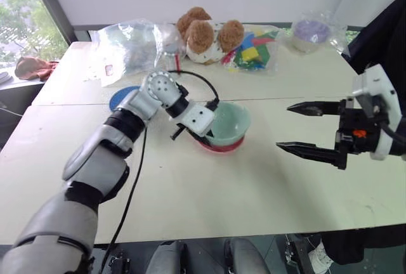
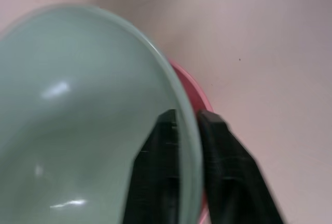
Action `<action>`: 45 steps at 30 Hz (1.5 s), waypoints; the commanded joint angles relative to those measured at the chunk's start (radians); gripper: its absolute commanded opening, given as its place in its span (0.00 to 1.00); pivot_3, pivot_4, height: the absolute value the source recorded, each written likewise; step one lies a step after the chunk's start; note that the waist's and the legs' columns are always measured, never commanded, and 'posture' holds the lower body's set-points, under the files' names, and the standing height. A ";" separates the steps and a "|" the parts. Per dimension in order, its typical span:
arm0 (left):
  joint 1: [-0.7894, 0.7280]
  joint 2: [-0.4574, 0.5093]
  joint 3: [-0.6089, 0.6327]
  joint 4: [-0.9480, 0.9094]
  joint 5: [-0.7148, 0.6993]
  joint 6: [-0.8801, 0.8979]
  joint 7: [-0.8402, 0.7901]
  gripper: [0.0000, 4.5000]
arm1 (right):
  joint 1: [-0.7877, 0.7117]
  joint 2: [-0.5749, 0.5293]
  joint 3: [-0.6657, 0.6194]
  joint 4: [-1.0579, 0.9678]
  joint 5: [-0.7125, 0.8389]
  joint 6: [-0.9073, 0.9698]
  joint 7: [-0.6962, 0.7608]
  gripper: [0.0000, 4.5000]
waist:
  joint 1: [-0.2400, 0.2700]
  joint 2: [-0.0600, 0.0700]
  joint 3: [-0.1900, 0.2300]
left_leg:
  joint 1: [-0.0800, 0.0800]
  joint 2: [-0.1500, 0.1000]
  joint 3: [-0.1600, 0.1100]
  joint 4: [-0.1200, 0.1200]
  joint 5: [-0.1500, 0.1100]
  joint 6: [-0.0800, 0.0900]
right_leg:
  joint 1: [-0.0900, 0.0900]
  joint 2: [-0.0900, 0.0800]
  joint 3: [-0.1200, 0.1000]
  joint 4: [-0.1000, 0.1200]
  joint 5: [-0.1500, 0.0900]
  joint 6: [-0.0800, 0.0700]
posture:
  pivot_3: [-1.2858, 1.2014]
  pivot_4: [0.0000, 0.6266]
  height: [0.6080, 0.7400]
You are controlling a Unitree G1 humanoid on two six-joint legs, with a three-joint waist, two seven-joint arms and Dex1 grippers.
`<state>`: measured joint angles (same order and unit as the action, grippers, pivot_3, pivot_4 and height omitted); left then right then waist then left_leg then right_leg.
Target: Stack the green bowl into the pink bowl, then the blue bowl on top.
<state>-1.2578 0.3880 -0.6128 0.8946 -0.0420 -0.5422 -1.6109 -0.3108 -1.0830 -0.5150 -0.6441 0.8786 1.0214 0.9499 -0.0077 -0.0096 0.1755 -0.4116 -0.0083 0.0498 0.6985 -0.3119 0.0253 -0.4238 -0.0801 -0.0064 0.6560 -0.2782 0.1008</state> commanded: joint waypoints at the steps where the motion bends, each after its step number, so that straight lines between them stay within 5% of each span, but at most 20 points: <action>1: -0.053 -0.017 0.029 0.034 0.007 -0.033 -0.003 0.58 | 0.007 -0.027 -0.053 -0.029 0.031 -0.001 -0.025 1.00 | 0.001 0.000 0.000 | 0.000 0.000 0.000 0.000 0.000 0.000 | 0.000 0.000 0.000 0.000 0.000 0.000 | 0.52 0.24 1.00; 5: -0.087 -0.024 0.077 0.036 -0.038 0.007 -0.003 0.99 | 0.008 -0.036 -0.040 -0.019 0.042 -0.020 -0.036 1.00 | 0.000 0.000 0.000 | 0.000 0.000 0.000 0.000 0.000 0.000 | 0.000 0.000 0.000 0.000 0.000 0.000 | 0.52 0.24 1.00; 9: -0.129 0.010 0.183 0.019 -0.084 0.081 -0.003 0.99 | -0.041 -0.032 0.024 0.012 0.054 -0.049 -0.042 1.00 | -0.003 0.000 0.000 | 0.000 0.000 -0.001 0.000 0.000 0.000 | 0.000 0.000 0.000 0.000 0.000 0.000 | 0.52 0.24 1.00; 21: -0.010 0.370 0.318 0.114 0.088 0.151 0.190 0.99 | -0.241 0.015 0.319 0.156 -0.039 -0.208 0.048 1.00 | -0.002 0.000 0.000 | 0.001 0.001 0.000 0.000 0.000 0.000 | -0.001 0.001 0.001 0.002 0.000 0.000 | 0.52 0.24 1.00; 32: 0.103 0.340 0.321 0.270 0.196 0.150 0.389 0.99 | -0.301 0.018 0.380 0.214 -0.081 -0.244 0.104 1.00 | 0.022 -0.002 0.000 | -0.001 0.000 0.000 0.002 0.000 0.000 | -0.001 -0.001 -0.001 0.002 0.000 0.000 | 0.52 0.24 1.00; 36: 0.103 0.323 0.307 0.327 0.262 0.142 0.459 0.72 | -0.295 0.010 0.367 0.206 -0.080 -0.236 0.105 1.00 | 0.014 -0.002 0.000 | -0.001 0.000 0.000 0.002 0.000 0.000 | -0.002 0.000 -0.001 0.002 0.000 0.001 | 0.52 0.24 1.00; 42: 0.093 0.327 0.311 0.357 0.310 0.135 0.473 0.06 | -0.273 0.003 0.342 0.189 -0.072 -0.224 0.095 1.00 | 0.015 -0.002 0.000 | -0.001 0.000 0.001 0.002 0.000 0.000 | -0.003 0.000 -0.001 0.004 0.000 0.001 | 0.52 0.24 1.00; 45: 0.058 0.318 0.336 0.352 0.297 0.116 0.464 0.02 | -0.266 0.002 0.335 0.182 -0.069 -0.221 0.089 1.00 | 0.018 -0.002 0.000 | -0.001 0.000 0.001 0.002 0.000 0.000 | -0.003 -0.001 -0.001 0.004 0.000 0.001 | 0.52 0.24 1.00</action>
<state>-1.1551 0.6989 -0.2999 1.2549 0.2608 -0.4065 -1.1414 -0.5697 -1.0674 -0.1356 -0.4354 0.8000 0.8017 1.0438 0.0099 -0.0115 0.1752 -0.4125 -0.0082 0.0513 0.7005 -0.3119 0.0252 -0.4266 -0.0812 -0.0072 0.6602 -0.2782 0.1014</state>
